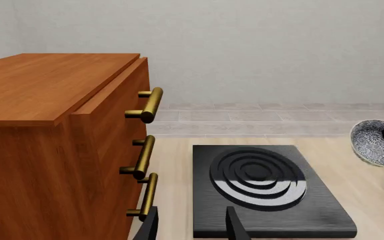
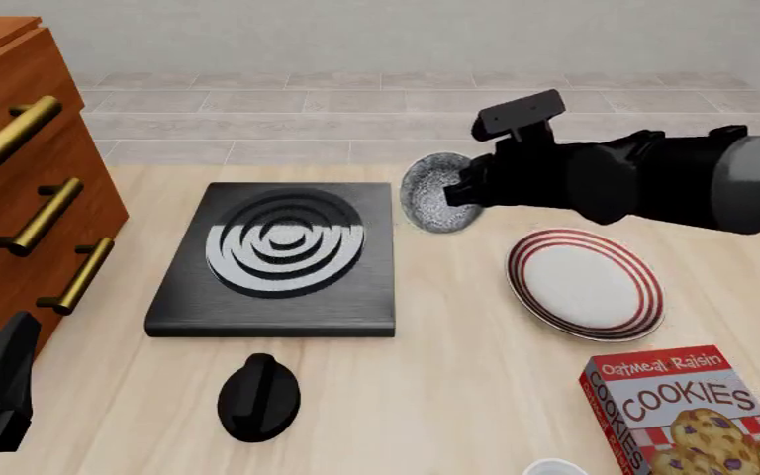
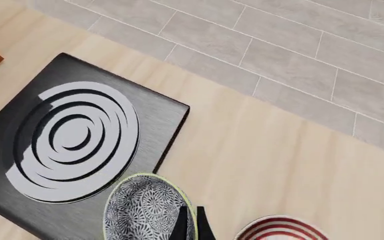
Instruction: Pick the akita bowl on the stove and place it on the plate.
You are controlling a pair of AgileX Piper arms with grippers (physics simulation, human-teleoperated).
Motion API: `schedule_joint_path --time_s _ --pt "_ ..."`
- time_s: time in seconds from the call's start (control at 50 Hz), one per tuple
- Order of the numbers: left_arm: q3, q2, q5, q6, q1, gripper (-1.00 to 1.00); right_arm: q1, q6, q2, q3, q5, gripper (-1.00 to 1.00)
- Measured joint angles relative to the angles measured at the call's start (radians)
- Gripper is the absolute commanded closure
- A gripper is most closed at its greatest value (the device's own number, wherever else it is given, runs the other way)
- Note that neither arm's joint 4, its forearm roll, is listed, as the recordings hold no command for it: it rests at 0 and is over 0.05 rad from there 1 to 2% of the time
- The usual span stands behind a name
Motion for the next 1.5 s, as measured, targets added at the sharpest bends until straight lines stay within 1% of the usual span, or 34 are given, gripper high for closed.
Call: schedule_joint_path --time_s 0.3,0.98,1.28,1.5 --pt "0.0 0.0 0.0 0.0 0.0 -1.0 -0.084 0.016 -0.046 0.066 -0.031 1.0" --pt "0.0 0.0 0.0 0.0 0.0 -1.0 -0.251 0.044 -0.094 0.223 -0.13 1.0" --pt "0.0 0.0 0.0 0.0 0.0 -1.0 -0.301 0.054 -0.122 0.286 -0.16 1.0" --pt "0.0 0.0 0.0 0.0 0.0 -1.0 -0.342 0.049 -0.126 0.331 -0.197 1.0"
